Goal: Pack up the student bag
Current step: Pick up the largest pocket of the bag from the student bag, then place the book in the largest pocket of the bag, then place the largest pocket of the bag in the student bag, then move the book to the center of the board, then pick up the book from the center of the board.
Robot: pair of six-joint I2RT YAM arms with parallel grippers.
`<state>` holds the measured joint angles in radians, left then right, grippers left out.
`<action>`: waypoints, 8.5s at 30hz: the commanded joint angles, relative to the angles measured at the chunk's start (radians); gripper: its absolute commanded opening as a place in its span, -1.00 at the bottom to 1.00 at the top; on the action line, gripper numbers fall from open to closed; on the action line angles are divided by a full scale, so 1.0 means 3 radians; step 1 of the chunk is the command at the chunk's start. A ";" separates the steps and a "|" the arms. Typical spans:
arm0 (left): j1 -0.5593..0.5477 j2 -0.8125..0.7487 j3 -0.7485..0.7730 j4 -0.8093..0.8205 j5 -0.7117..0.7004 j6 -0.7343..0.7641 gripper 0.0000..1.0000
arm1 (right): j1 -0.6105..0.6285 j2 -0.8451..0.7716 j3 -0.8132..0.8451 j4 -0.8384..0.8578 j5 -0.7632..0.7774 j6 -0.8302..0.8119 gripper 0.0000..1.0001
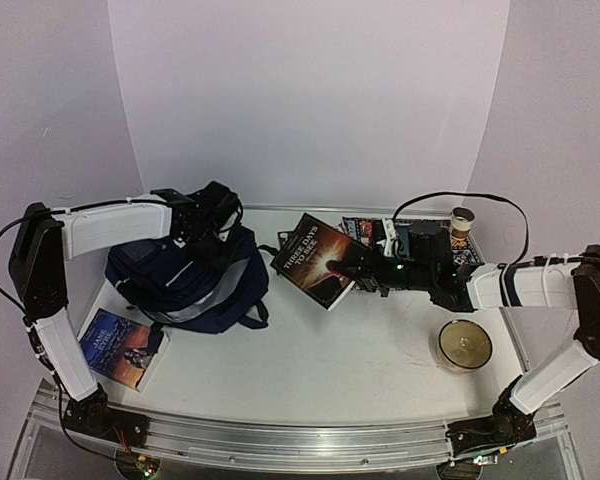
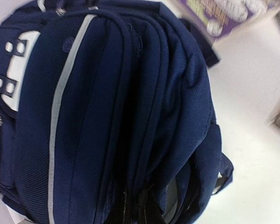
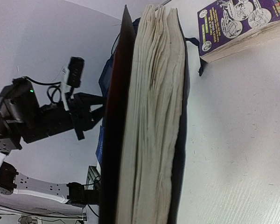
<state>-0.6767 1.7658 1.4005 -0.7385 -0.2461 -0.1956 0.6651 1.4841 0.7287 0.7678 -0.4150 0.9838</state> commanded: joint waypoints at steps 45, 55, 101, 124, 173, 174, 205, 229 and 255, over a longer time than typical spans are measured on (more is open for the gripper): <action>-0.0081 -0.1107 0.0714 0.0274 0.2545 -0.0924 -1.00 | 0.0757 0.2372 0.2489 0.0112 0.0331 0.1081 -0.81; -0.0073 -0.1217 0.0360 0.0304 0.1924 -0.0842 -1.00 | 0.0784 0.2267 0.2546 -0.0612 0.0204 0.0533 0.35; 0.0663 -0.1526 -0.1090 0.0035 -0.0070 -0.2001 0.99 | 0.0461 0.0102 0.0987 -0.1634 0.1189 -0.1616 0.96; 0.1683 -0.1174 -0.1964 -0.0493 -0.0253 -0.3358 0.74 | 0.0386 0.0234 0.0941 -0.1606 0.0858 -0.1790 0.97; -0.0371 -0.0509 -0.1574 0.0565 0.1441 -0.3690 -0.08 | 0.0405 0.0508 0.0804 -0.1423 0.0224 -0.1585 0.96; -0.0436 -0.0487 -0.1489 0.0556 0.1435 -0.3652 -0.04 | 0.0411 0.0509 0.0800 -0.1432 0.0220 -0.1580 0.96; -0.0345 -0.0788 -0.1960 0.0400 0.1540 -0.2386 0.54 | 0.0891 0.1053 0.0891 -0.1519 -0.0525 -0.1382 0.97; -0.0902 -0.0058 -0.0880 0.0806 0.1494 -0.2181 0.54 | 0.0830 0.1246 0.1239 -0.2968 -0.1192 -0.2819 0.35; -0.0940 -0.0463 -0.1384 0.0814 0.1395 -0.2175 0.54 | 0.0781 0.1525 0.1740 -0.3472 -0.0634 -0.3285 0.58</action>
<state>-0.9531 1.6789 1.0142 -0.5066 0.1804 -0.8625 0.8909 1.9051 1.1804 -0.1856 -0.5884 0.0666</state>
